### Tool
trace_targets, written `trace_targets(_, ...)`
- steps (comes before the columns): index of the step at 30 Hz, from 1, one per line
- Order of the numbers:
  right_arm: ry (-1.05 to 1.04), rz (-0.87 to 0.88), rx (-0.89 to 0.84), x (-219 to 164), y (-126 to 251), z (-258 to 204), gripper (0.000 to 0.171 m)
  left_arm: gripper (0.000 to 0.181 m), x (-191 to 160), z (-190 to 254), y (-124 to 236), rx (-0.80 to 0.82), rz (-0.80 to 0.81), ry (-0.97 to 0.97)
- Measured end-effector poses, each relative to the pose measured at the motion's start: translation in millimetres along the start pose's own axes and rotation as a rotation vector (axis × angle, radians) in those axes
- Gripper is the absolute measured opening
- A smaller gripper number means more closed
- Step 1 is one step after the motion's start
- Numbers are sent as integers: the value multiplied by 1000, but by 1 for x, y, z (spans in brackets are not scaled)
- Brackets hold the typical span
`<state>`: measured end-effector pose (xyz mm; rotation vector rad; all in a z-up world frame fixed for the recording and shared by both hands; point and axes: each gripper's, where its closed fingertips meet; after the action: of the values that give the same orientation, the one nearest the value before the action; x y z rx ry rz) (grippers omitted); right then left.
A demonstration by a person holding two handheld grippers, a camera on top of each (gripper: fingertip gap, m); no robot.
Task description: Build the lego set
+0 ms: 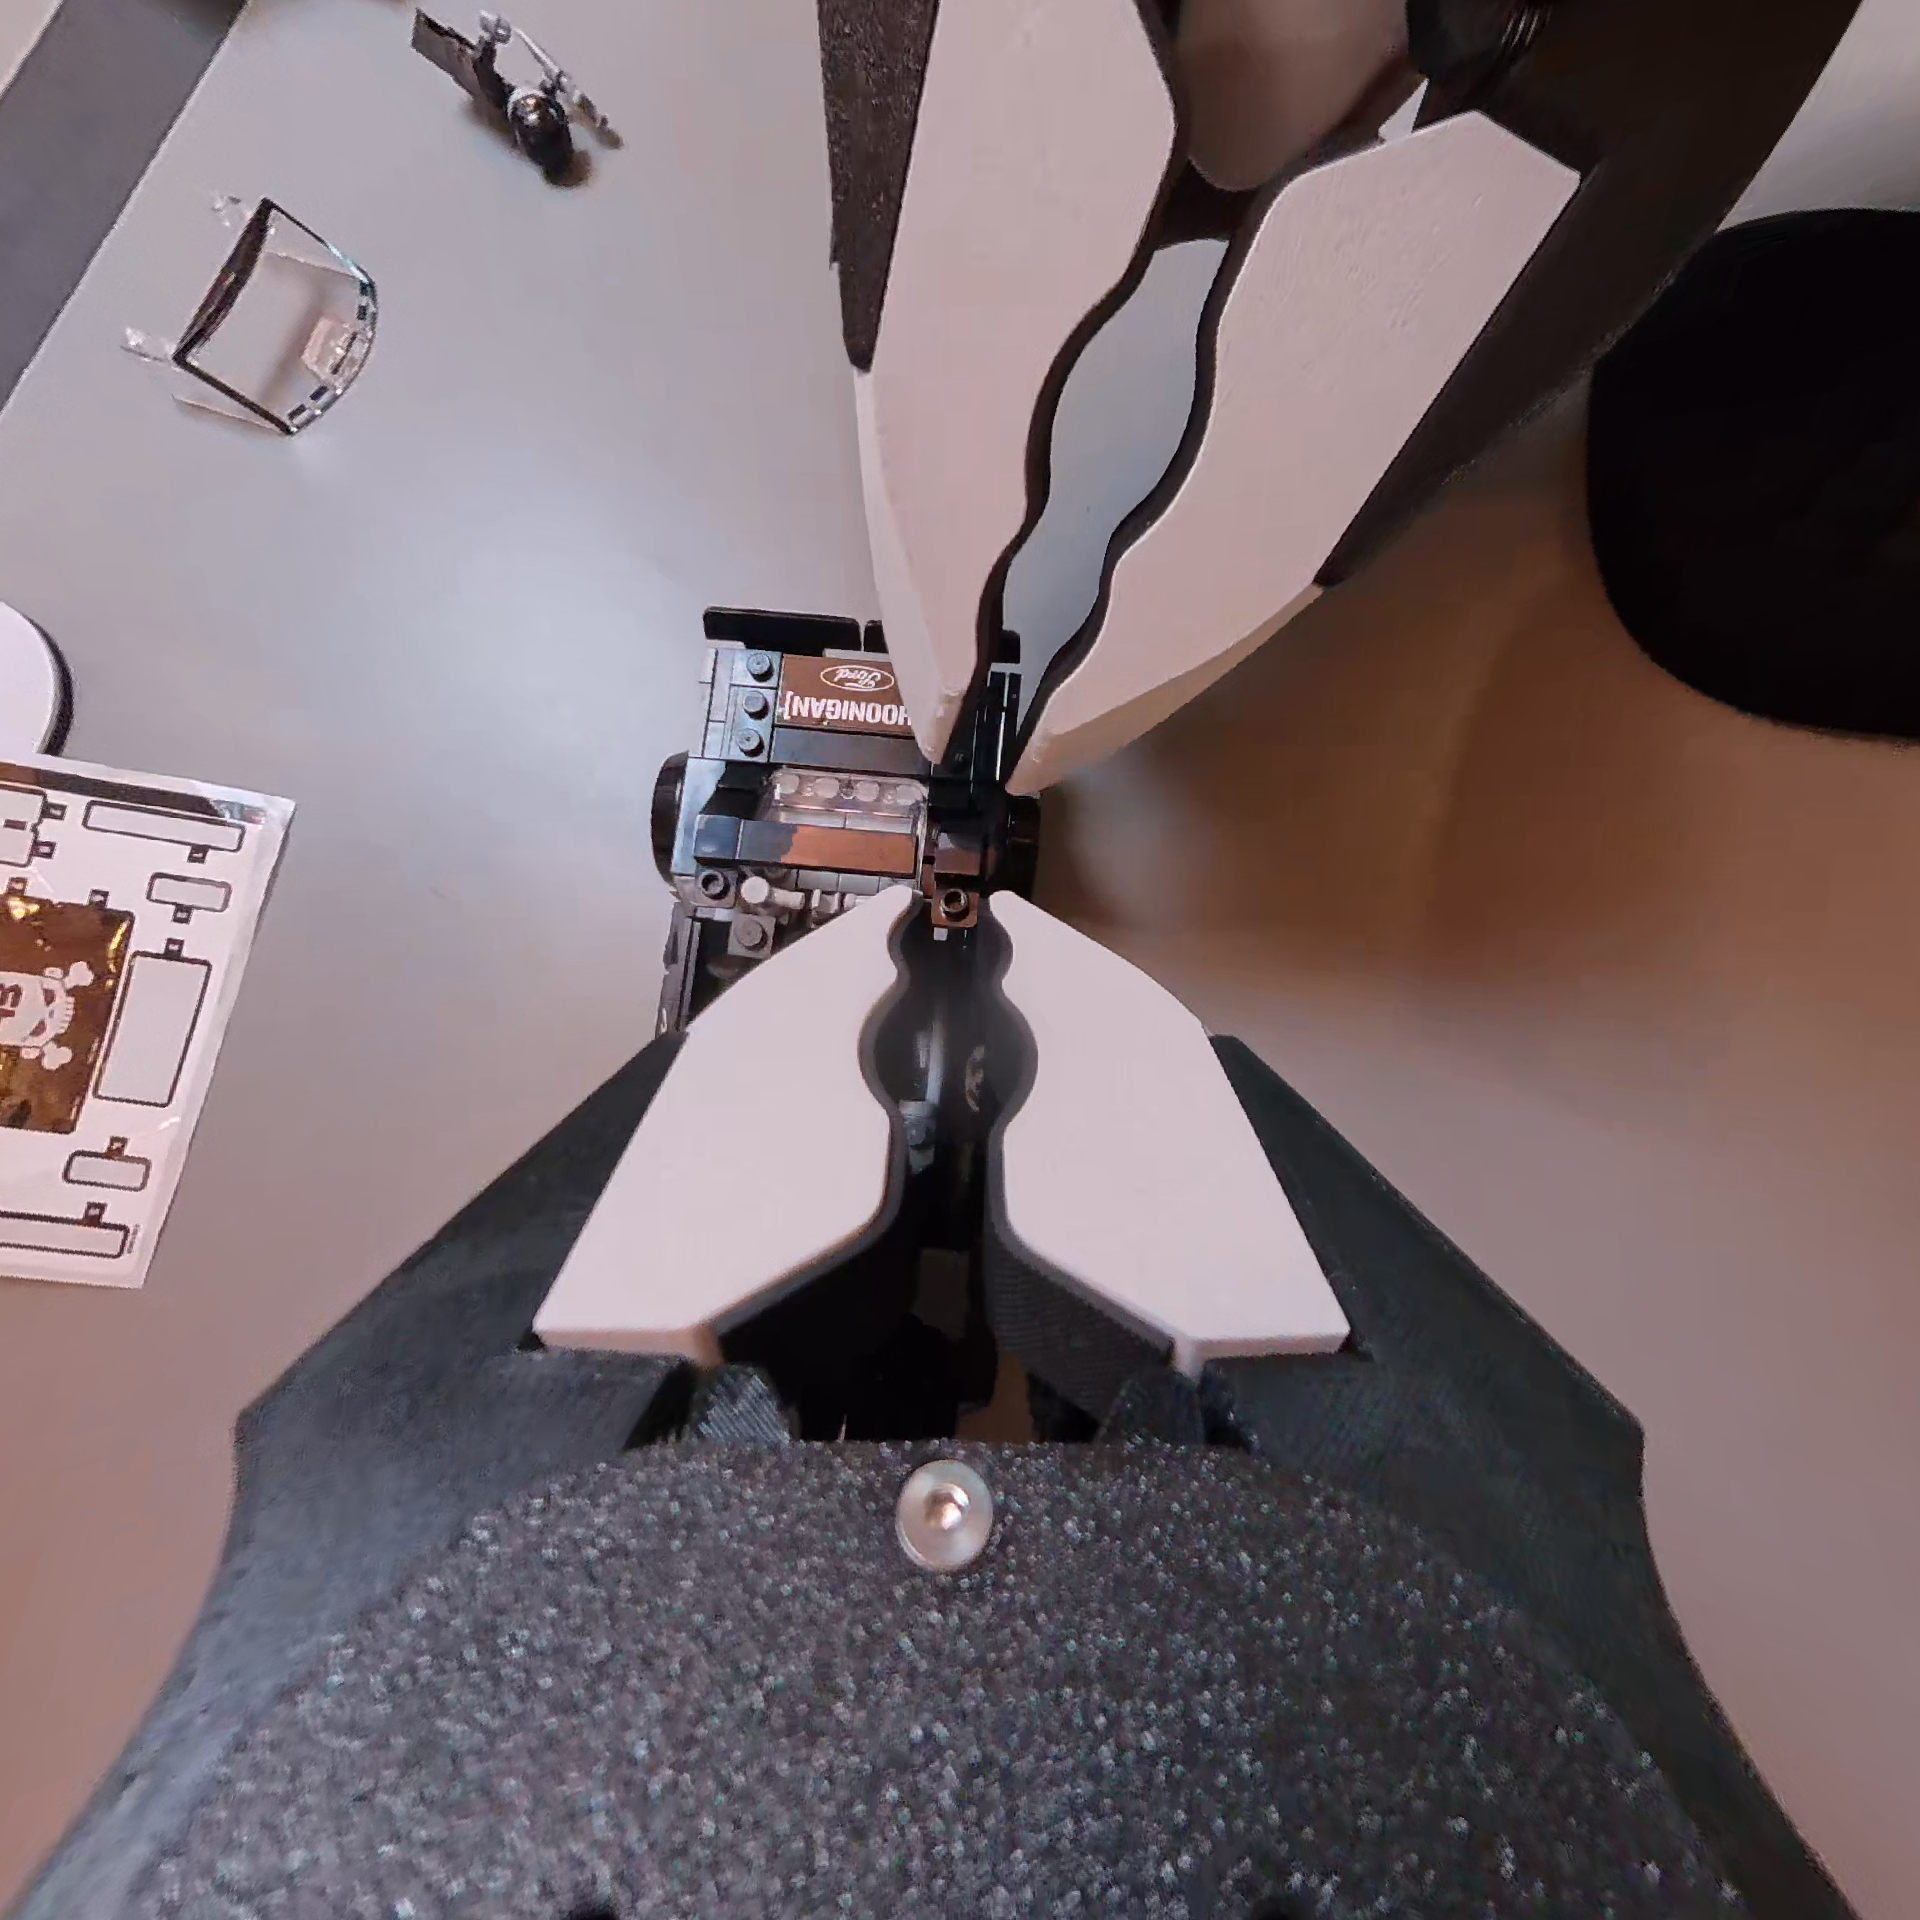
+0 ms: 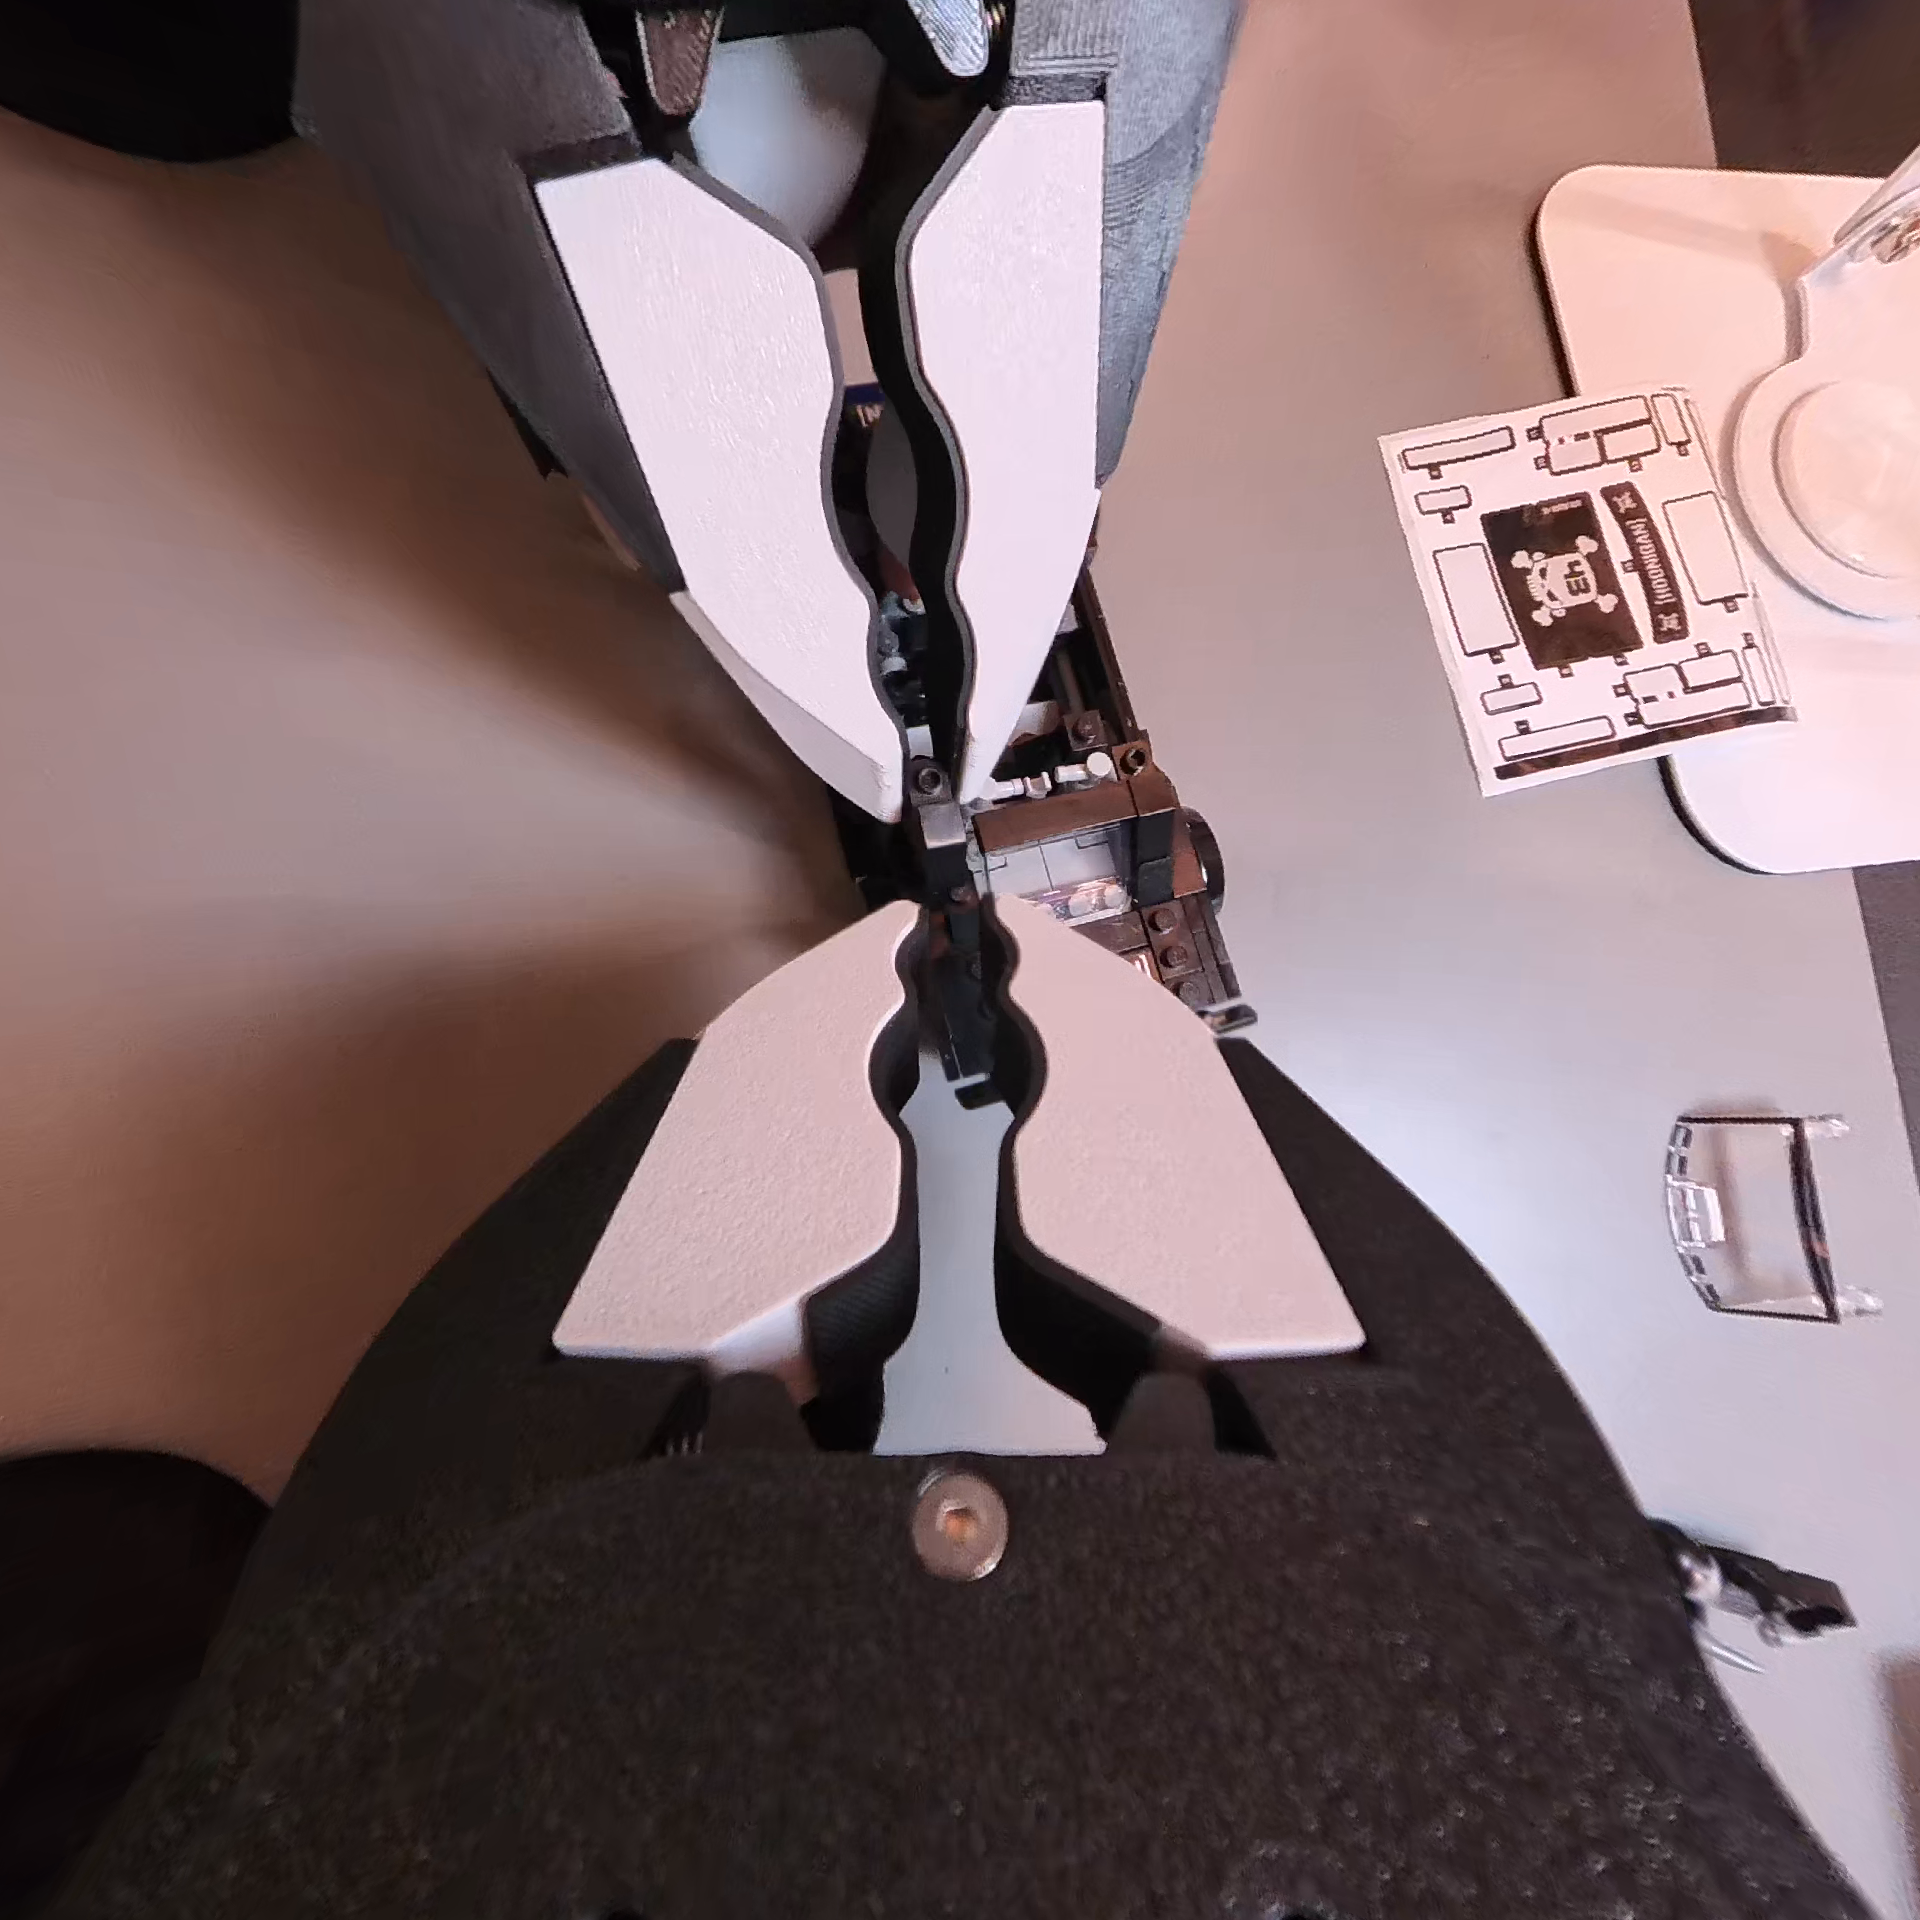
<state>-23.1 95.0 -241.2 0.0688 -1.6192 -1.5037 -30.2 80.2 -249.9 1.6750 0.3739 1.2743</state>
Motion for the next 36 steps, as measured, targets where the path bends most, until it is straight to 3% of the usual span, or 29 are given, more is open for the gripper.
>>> trace_targets(4, 1, 3, -22, -3, 7, 18, 11, 8, 1, -1, -1, 24, 0, 27)
trace_targets(7, -24, -9, -8, -12, 9, 38, 24, 8, 1, -2, -2, 37, 7, 41)
trace_targets(10, -88, 7, 108, -15, 3, 49, 38, 8, 1, -2, -2, 43, 11, 50)
trace_targets(16, -198, 40, 394, -5, -9, 39, 44, 8, 1, -4, 0, 65, 19, 68)
trace_targets(25, -177, 51, 371, -7, -7, 19, 38, 8, 0, -1, 0, 73, 24, 71)
trace_targets(31, -214, 54, 245, -14, -6, 53, 45, 8, 0, -1, -1, 90, 25, 75)
trace_targets(36, -229, 14, 387, -14, -21, 41, 51, 8, -1, -2, 0, 95, 36, 94)
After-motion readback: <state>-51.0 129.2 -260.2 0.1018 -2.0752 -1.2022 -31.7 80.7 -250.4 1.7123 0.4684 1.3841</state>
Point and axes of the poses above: each gripper's, where its closed fingertips meet, y back along the fingers, x out of its top, z = x × y across the jaws, and after that the axes turned 8 degrees about -z, right-handed
